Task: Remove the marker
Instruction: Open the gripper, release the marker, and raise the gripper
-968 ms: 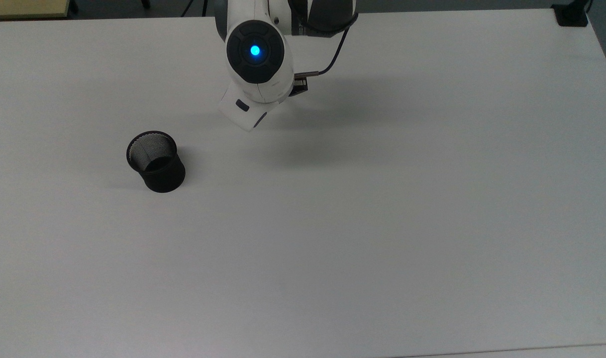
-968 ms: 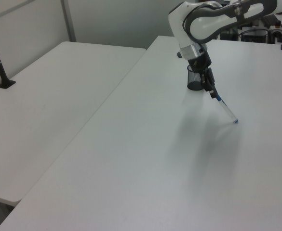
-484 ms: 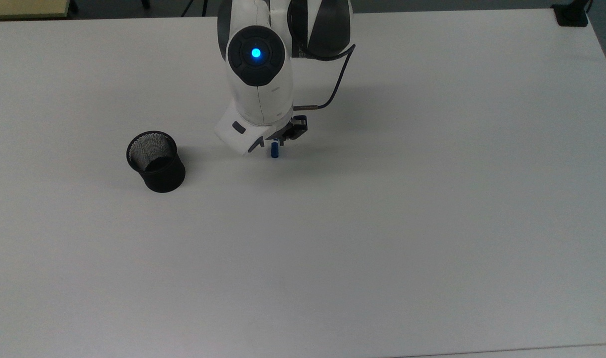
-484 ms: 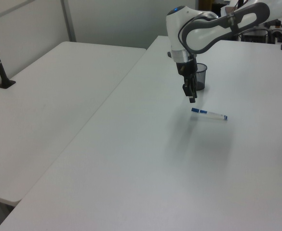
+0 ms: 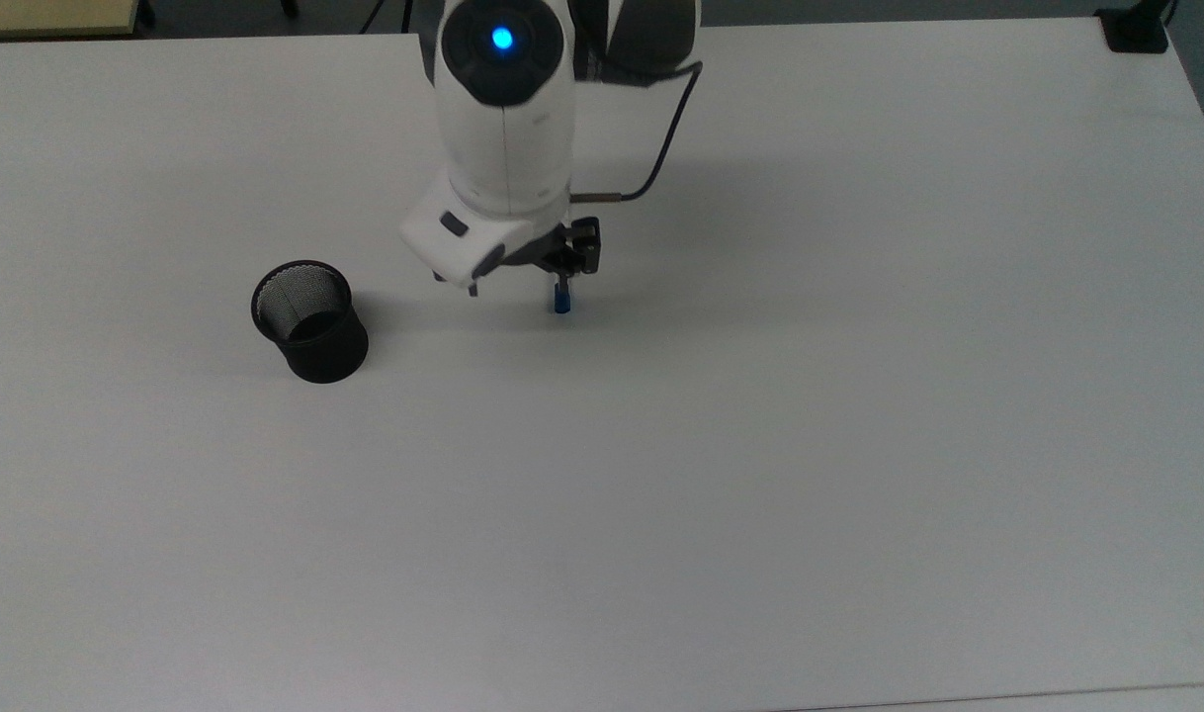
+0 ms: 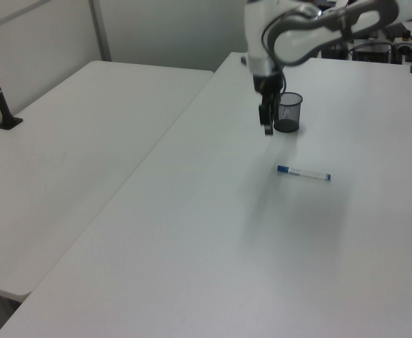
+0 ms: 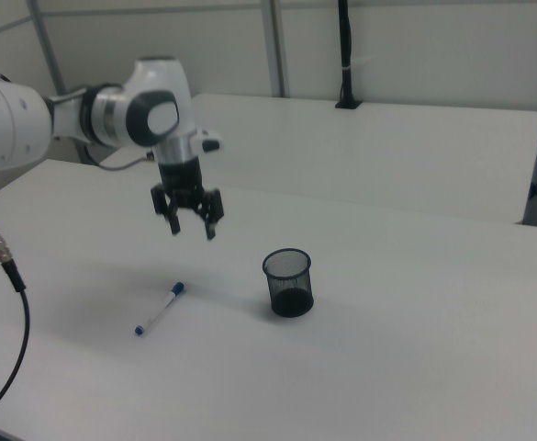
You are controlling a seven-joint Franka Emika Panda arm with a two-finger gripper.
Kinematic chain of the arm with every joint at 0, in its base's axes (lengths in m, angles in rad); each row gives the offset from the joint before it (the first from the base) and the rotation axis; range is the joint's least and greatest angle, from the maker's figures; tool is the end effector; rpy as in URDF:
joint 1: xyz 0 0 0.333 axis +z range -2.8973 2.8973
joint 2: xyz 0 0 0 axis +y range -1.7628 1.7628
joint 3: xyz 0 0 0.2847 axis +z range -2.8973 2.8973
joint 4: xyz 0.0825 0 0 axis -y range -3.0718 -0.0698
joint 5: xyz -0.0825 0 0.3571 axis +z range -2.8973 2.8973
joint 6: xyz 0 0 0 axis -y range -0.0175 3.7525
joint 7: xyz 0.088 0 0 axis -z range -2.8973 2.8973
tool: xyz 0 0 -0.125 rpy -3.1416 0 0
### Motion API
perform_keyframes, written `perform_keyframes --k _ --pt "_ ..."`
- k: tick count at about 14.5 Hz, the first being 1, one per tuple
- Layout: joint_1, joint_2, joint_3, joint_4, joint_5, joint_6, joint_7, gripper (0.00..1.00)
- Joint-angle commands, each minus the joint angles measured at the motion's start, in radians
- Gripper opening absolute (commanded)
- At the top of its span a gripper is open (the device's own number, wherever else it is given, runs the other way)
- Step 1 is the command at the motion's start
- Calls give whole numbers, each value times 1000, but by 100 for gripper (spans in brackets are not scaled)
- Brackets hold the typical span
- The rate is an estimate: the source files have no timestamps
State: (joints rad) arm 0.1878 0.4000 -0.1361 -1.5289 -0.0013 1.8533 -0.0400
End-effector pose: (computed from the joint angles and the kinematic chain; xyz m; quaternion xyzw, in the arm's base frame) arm 0.6270 0.0418 0.3859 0.9977 0.0503 -0.0358 0.0274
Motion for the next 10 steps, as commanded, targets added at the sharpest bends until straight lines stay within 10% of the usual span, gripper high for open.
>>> perform_keyframes --k 1,10 --pt "-117 -200 81 -85 -55 -68 40 100" --pt "-206 -294 133 -105 -100 -228 31 100"
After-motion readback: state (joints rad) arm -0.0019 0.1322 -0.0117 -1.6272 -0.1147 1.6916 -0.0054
